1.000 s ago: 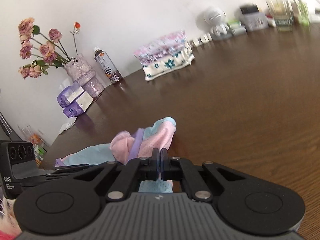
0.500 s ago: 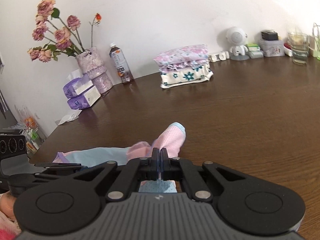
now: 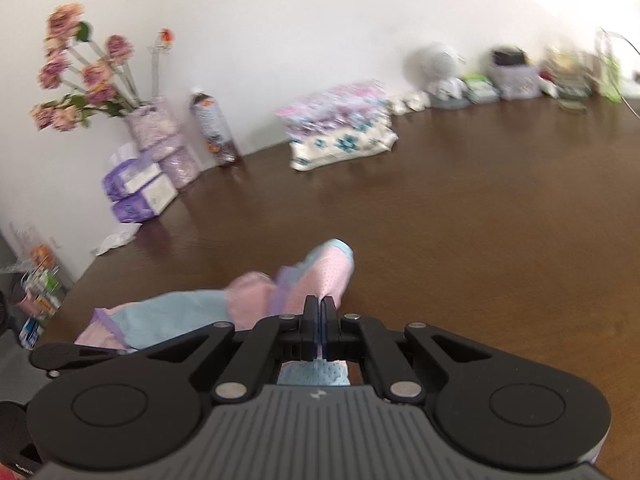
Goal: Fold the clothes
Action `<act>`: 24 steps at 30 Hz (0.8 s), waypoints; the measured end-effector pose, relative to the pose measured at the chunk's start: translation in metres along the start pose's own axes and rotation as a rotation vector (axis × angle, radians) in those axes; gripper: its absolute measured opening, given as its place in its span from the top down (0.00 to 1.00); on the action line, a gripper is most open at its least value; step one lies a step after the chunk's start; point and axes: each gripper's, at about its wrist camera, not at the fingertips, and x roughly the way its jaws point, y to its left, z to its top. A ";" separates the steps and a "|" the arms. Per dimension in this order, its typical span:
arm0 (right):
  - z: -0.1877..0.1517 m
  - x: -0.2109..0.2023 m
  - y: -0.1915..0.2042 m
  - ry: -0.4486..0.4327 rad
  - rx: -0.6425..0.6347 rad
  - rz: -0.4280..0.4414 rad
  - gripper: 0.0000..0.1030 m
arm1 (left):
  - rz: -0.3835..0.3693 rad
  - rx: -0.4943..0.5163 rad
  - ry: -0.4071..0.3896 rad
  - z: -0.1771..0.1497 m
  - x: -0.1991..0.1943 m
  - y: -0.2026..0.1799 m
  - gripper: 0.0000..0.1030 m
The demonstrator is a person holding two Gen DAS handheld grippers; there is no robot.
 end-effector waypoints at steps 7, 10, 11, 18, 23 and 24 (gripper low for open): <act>-0.012 -0.012 -0.022 -0.011 0.022 -0.026 0.88 | 0.114 -0.084 0.018 0.006 0.008 0.018 0.55; -0.005 -0.019 -0.011 -0.033 -0.077 -0.024 0.69 | 0.142 -0.111 0.012 0.016 0.009 0.030 0.55; -0.003 -0.019 -0.006 -0.028 -0.114 -0.014 0.69 | 0.154 -0.114 0.010 0.021 0.011 0.034 0.55; -0.014 -0.022 0.034 0.042 -0.331 0.047 0.64 | 0.154 -0.123 0.043 0.048 0.034 0.060 0.55; -0.028 -0.036 0.051 0.076 -0.429 0.121 0.64 | 0.111 -0.149 0.067 0.051 0.047 0.070 0.57; -0.030 -0.037 0.056 0.081 -0.454 0.142 0.64 | 0.100 -0.162 0.065 0.051 0.047 0.073 0.57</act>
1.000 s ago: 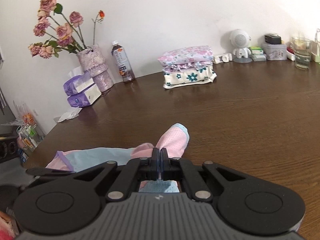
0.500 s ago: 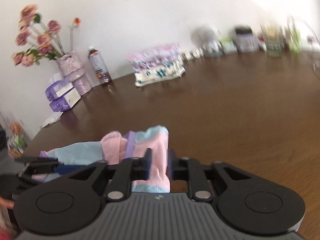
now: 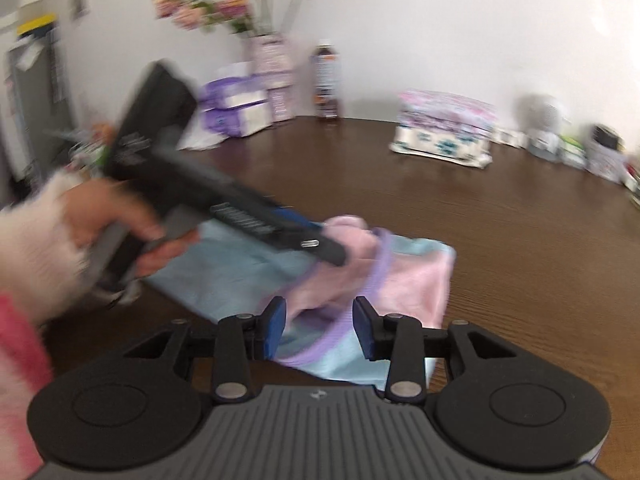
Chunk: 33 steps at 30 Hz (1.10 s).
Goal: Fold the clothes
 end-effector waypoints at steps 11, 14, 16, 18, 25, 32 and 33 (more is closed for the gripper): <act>0.010 0.049 0.043 0.118 -0.214 -0.006 0.68 | -0.122 -0.097 0.015 -0.001 0.007 0.019 0.93; 0.008 0.061 0.045 0.159 -0.239 -0.048 0.92 | -0.129 -0.106 0.001 -0.002 0.001 0.020 0.95; 0.009 0.062 0.046 0.151 -0.237 -0.066 0.96 | -0.145 -0.145 -0.002 -0.004 -0.001 0.024 0.96; 0.012 0.061 0.046 0.113 -0.219 -0.098 0.96 | -0.175 -0.207 -0.005 -0.007 -0.004 0.029 0.96; 0.005 0.066 0.049 0.076 -0.173 -0.151 0.96 | -0.188 -0.366 -0.008 -0.021 -0.009 0.038 0.93; 0.006 0.046 0.027 0.007 -0.033 -0.112 0.70 | -0.139 -0.397 -0.091 -0.024 -0.029 0.037 0.64; 0.008 0.041 0.021 -0.007 -0.005 -0.106 0.69 | -0.118 -0.375 -0.107 -0.023 -0.034 0.034 0.64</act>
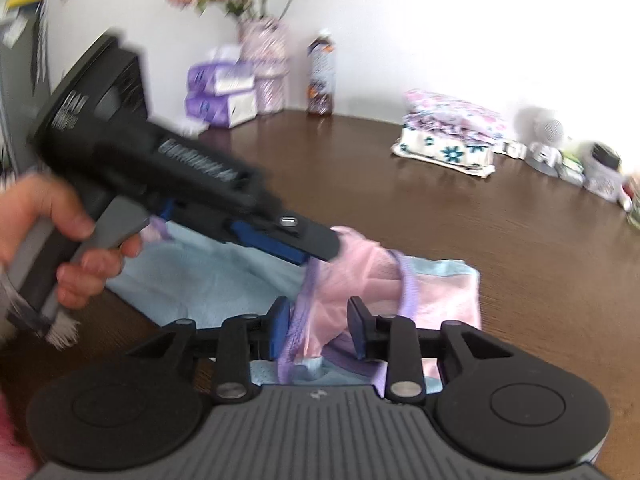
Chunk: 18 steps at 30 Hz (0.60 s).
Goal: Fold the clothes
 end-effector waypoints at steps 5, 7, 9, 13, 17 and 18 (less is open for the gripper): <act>-0.001 -0.026 -0.029 -0.069 0.135 0.025 0.69 | 0.037 0.152 -0.037 -0.006 -0.015 -0.023 0.62; -0.005 -0.033 -0.035 -0.073 0.150 0.002 0.69 | 0.019 0.211 0.011 -0.011 -0.012 -0.031 0.49; -0.010 -0.034 -0.042 -0.065 0.165 -0.030 0.69 | 0.051 0.259 0.047 -0.016 -0.003 -0.037 0.47; -0.018 -0.034 -0.054 -0.053 0.205 -0.060 0.69 | 0.119 0.357 0.108 -0.026 0.014 -0.049 0.60; -0.020 -0.033 -0.058 -0.062 0.213 -0.062 0.69 | 0.149 0.435 0.108 -0.032 0.018 -0.056 0.96; -0.021 -0.033 -0.060 -0.061 0.213 -0.067 0.69 | 0.157 0.453 0.092 -0.033 0.017 -0.058 0.96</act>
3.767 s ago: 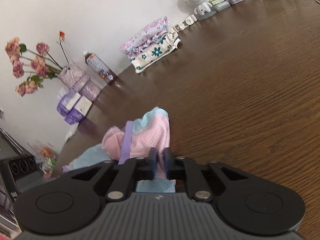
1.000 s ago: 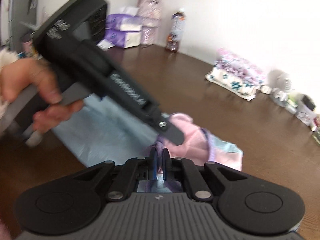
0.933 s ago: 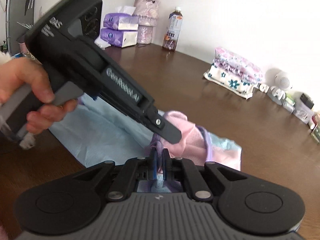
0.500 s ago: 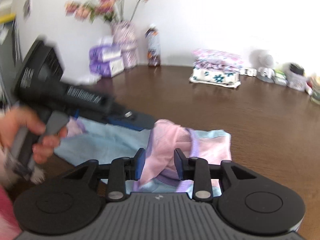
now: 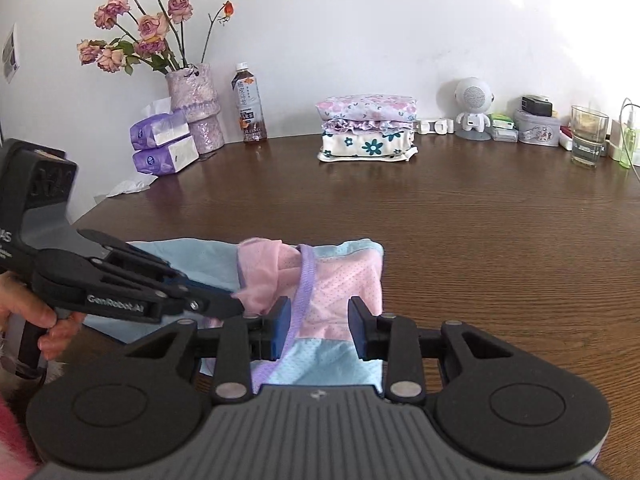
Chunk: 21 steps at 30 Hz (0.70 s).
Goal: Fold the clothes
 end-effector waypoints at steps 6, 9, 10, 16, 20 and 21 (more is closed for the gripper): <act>-0.003 0.006 -0.007 0.010 0.021 -0.010 0.69 | 0.046 0.036 -0.015 0.002 0.004 0.000 0.95; -0.005 0.006 -0.012 0.011 0.048 -0.007 0.65 | 0.021 -0.026 -0.012 0.000 -0.002 0.006 0.81; -0.006 0.005 -0.015 0.009 0.064 -0.007 0.63 | 0.019 -0.040 -0.022 -0.001 -0.006 0.008 0.75; -0.008 0.011 -0.051 0.007 0.267 0.031 0.61 | 0.027 -0.069 -0.136 0.002 -0.024 0.011 0.67; -0.010 0.028 -0.072 0.032 0.403 0.096 0.61 | 0.023 -0.008 -0.124 0.009 -0.011 0.002 0.80; -0.010 0.032 -0.074 0.040 0.422 0.112 0.61 | 0.023 0.005 -0.109 0.009 -0.006 0.000 0.88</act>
